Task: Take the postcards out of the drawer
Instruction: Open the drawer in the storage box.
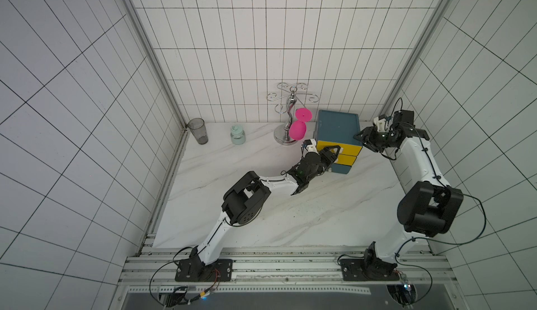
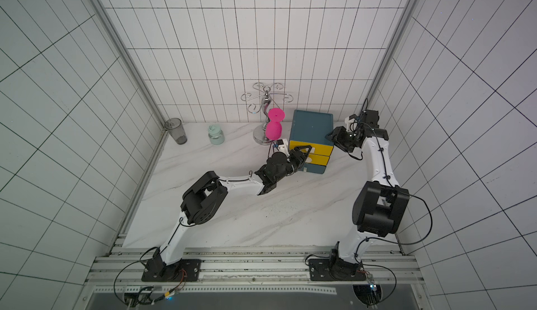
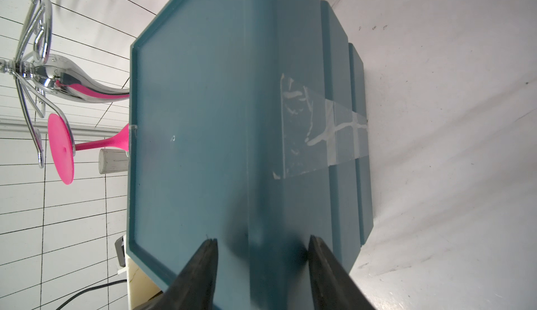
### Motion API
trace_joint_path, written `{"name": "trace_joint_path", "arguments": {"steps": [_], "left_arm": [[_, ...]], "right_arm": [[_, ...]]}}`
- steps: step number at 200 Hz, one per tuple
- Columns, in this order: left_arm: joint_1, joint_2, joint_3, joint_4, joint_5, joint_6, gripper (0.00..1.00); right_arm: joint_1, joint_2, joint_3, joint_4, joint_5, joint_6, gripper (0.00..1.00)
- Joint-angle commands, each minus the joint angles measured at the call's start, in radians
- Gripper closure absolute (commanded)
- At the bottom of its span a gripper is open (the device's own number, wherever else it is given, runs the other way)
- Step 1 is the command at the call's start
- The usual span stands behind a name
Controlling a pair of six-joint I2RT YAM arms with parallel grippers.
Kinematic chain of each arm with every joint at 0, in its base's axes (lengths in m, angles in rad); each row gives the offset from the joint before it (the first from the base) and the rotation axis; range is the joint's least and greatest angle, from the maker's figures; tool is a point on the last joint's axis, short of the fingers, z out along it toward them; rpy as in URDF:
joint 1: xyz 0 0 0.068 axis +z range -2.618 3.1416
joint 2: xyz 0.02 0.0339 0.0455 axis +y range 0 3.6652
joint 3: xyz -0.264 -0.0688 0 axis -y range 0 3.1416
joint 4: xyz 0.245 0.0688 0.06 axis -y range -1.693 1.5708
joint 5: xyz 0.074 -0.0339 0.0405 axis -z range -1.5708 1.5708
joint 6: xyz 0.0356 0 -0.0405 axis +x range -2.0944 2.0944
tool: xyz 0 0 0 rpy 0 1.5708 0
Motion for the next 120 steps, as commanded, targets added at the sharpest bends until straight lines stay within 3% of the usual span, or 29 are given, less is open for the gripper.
{"name": "trace_joint_path", "arguments": {"steps": [1,54,120], "left_arm": [[-0.006,0.026,0.037,-0.017,0.004,-0.005,0.43],[-0.005,0.036,0.064,-0.034,0.007,-0.003,0.48],[-0.005,0.046,0.064,-0.018,0.012,-0.015,0.63]], "right_arm": [[0.008,-0.016,-0.012,-0.028,-0.032,-0.010,0.47],[0.008,-0.011,-0.009,-0.032,-0.040,-0.013,0.49],[0.009,-0.012,-0.011,-0.035,-0.041,-0.014,0.51]]}}
